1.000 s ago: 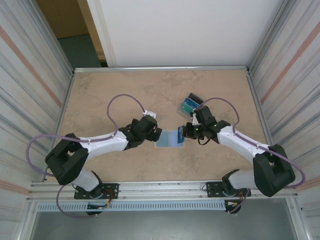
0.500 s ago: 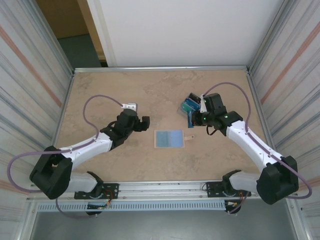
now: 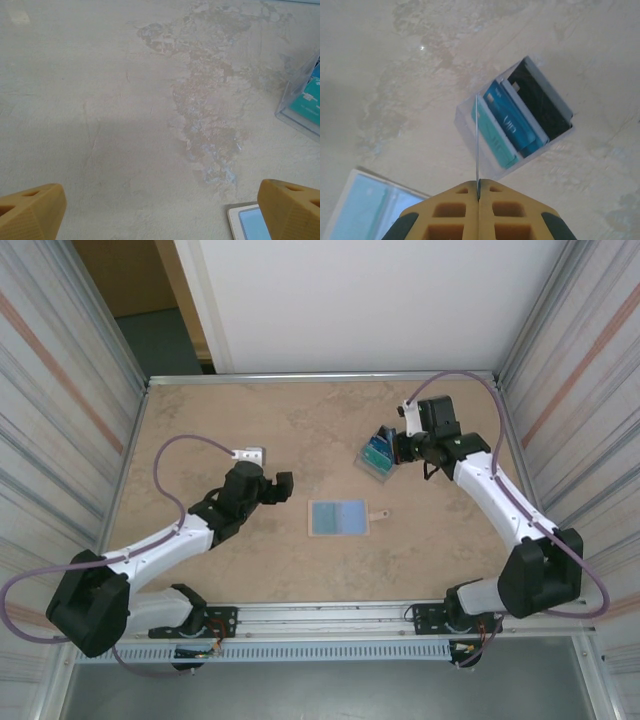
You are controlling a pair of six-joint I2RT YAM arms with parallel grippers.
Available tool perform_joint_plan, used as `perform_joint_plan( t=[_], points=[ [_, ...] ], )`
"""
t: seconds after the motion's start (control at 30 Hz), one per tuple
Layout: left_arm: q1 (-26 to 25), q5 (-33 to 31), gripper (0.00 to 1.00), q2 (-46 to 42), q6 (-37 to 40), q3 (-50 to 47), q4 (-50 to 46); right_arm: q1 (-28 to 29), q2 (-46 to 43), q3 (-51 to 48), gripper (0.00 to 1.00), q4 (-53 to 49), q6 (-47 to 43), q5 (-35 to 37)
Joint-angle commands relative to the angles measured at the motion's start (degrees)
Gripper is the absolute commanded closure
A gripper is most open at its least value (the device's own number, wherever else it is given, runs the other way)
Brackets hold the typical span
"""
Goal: Take the credit cards out of the card holder
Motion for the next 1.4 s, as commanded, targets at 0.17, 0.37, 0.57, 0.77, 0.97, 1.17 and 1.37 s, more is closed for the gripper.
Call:
perform_joint_plan(
  t=[0.17, 0.37, 0.57, 0.77, 0.97, 1.17, 1.37],
  points=[
    [0.44, 0.67, 0.01, -1.34, 1.07, -0.5, 1.51, -0.65, 6.51, 6.93, 1.0, -1.06, -13.41, 0.61],
    [0.55, 0.63, 0.01, -0.59, 1.2, -0.34, 1.46, -0.7, 9.87, 9.97, 1.0, -3.41, -20.28, -1.45],
    [0.75, 0.81, 0.01, -0.67, 1.24, -0.17, 1.2, -0.98, 13.69, 12.74, 1.0, -6.13, -24.59, -2.09],
    [0.79, 0.54, 0.01, -1.29, 1.49, -0.18, 0.69, -1.26, 18.25, 15.15, 1.0, -8.03, -26.13, 0.05],
    [0.82, 0.88, 0.01, -1.28, 1.43, -0.06, 0.58, -1.26, 22.39, 17.08, 1.0, -9.12, -27.06, 2.17],
    [0.86, 0.99, 0.01, -1.02, 1.4, 0.06, 0.84, -1.2, 25.12, 19.03, 1.0, -10.09, -28.29, 3.4],
    [0.94, 1.2, 0.01, -0.87, 1.43, 0.02, 1.15, -1.35, 27.36, 20.86, 1.0, -10.95, -29.71, 3.93]
  ],
)
